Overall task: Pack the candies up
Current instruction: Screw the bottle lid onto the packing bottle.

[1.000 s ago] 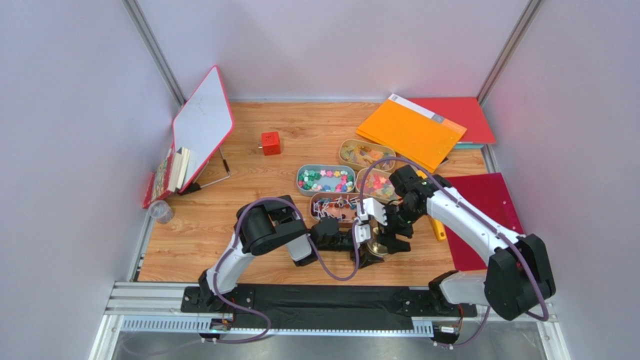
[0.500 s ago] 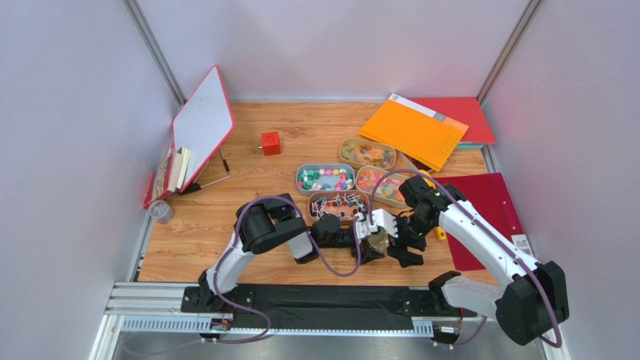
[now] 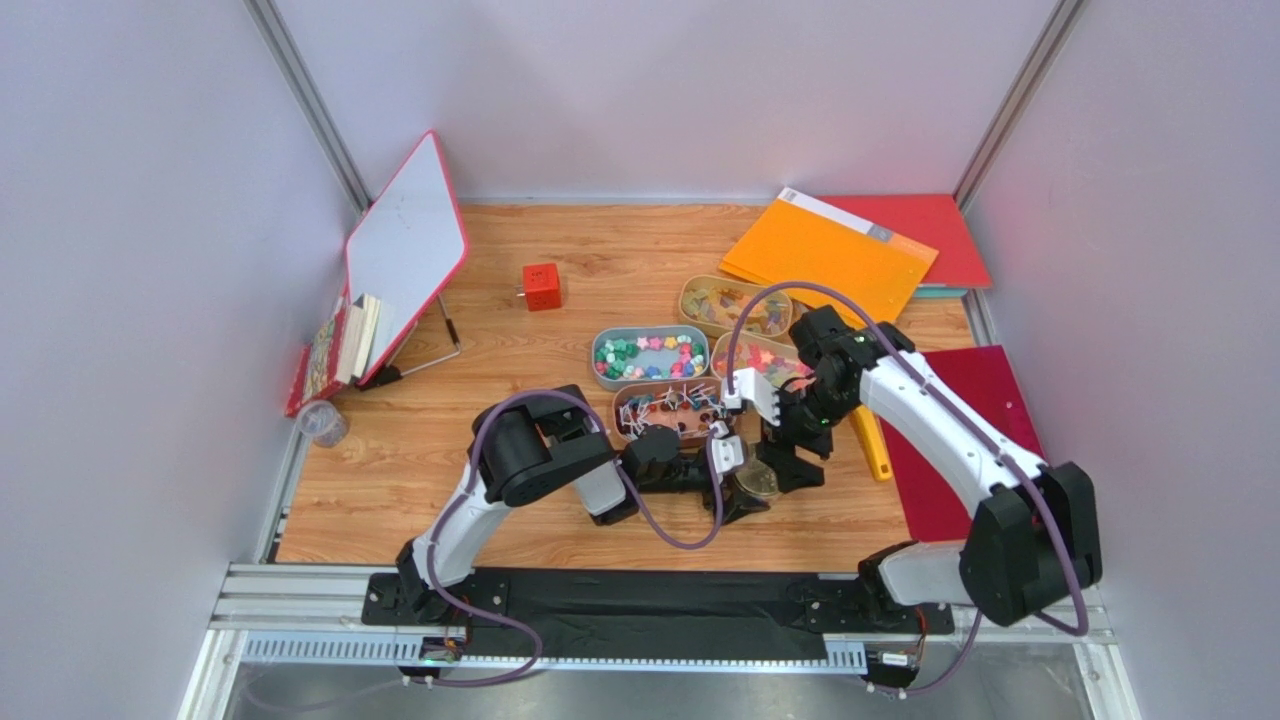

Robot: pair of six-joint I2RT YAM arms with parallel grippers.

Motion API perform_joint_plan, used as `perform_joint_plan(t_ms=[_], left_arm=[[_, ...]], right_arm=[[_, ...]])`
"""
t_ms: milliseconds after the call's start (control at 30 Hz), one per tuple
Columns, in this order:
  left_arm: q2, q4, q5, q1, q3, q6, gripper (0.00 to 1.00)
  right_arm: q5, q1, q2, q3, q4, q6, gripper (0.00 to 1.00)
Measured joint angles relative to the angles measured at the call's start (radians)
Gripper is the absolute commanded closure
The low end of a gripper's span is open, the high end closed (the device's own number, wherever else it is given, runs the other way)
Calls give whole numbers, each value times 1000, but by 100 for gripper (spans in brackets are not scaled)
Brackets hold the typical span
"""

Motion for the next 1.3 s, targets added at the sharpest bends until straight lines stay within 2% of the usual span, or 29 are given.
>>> perform_joint_plan(t_ms=[233,700,1000,1300], left_arm=[[0,0,0,0,0,0,100],[0,-2,-2,0,2,0,100],[1,-3,-5,0,3,-1,100],[1,-5,-5,0,5,-1,100]], right_arm=[[-53,0,137,63,36,-12,21],[-100,3,212,89,44,-34,21],[-95,2,194,52,71,-45,22],[-35,2,64,-80,161,-88,22]])
